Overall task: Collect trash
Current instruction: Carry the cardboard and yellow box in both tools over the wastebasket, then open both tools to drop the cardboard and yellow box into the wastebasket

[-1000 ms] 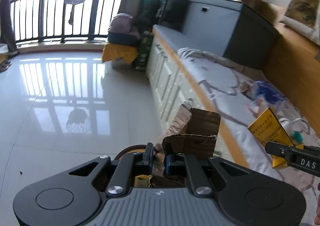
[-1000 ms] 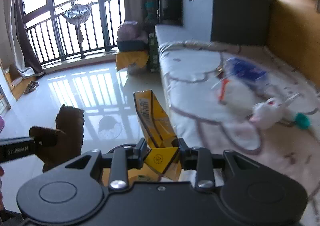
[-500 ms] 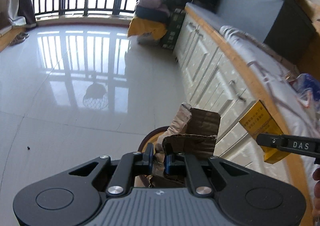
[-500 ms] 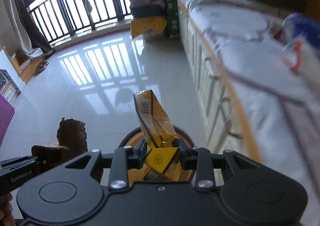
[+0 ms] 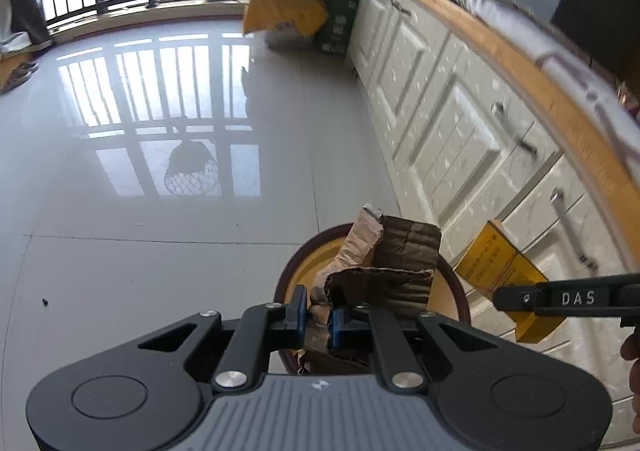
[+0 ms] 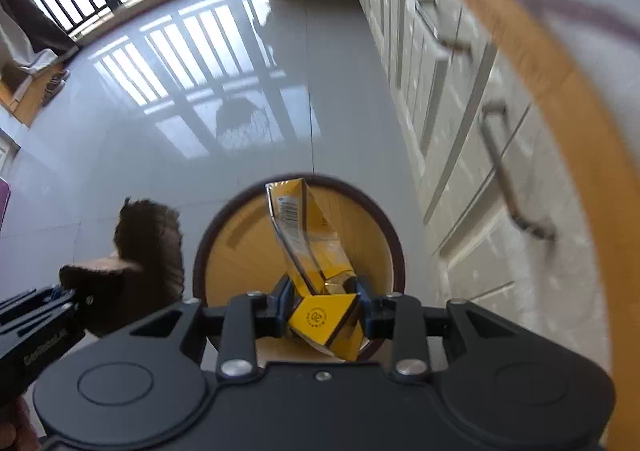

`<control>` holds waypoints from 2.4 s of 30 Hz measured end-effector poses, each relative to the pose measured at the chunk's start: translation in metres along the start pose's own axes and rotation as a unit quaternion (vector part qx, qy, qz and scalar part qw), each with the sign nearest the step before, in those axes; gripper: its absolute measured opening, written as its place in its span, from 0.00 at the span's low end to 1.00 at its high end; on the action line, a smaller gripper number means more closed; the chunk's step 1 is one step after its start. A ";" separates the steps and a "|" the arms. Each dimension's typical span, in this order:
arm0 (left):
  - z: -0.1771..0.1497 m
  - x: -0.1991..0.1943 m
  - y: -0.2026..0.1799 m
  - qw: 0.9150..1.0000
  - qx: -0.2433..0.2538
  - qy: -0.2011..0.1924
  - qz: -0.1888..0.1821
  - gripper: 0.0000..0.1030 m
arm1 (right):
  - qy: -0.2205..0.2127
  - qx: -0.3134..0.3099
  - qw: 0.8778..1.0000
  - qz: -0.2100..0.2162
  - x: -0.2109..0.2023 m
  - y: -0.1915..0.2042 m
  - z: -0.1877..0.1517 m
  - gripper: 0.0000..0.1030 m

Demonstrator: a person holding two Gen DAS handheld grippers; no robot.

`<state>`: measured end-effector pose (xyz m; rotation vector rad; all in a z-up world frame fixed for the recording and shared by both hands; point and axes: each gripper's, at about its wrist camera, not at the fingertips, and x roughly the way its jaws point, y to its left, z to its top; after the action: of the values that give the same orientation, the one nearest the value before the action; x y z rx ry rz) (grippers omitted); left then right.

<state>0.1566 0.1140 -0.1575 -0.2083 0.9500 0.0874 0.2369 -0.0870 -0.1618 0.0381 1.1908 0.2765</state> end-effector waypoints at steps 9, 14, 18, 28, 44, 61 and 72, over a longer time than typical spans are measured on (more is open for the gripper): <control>0.009 0.061 -0.021 0.997 0.070 0.039 0.009 0.12 | 0.057 0.017 0.998 0.004 0.045 -0.004 -0.001 0.33; 0.013 0.087 -0.032 0.992 0.115 0.053 0.018 0.12 | 0.079 0.027 0.996 -0.006 0.061 -0.011 0.000 0.34; 0.013 0.108 -0.038 0.987 0.145 0.070 0.018 0.12 | 0.095 0.043 0.995 -0.006 0.070 -0.018 -0.001 0.34; 0.016 0.146 -0.046 0.977 0.193 0.089 0.019 0.12 | 0.098 0.047 0.994 0.012 0.080 -0.023 0.002 0.37; 0.019 0.157 -0.048 0.976 0.195 0.089 0.029 0.37 | 0.111 -0.034 0.993 -0.004 0.085 -0.006 -0.002 0.61; 0.024 0.113 -0.030 0.980 0.161 0.114 0.020 0.71 | 0.080 -0.054 0.995 0.005 0.049 -0.010 -0.003 0.91; 0.020 0.072 -0.017 0.986 0.114 0.121 0.029 0.81 | 0.064 -0.029 0.997 -0.029 0.015 -0.014 -0.006 1.00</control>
<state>0.2171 0.1006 -0.2022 0.0221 1.1999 0.0058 0.2390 -0.0973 -0.1802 -0.0664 1.3082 0.2654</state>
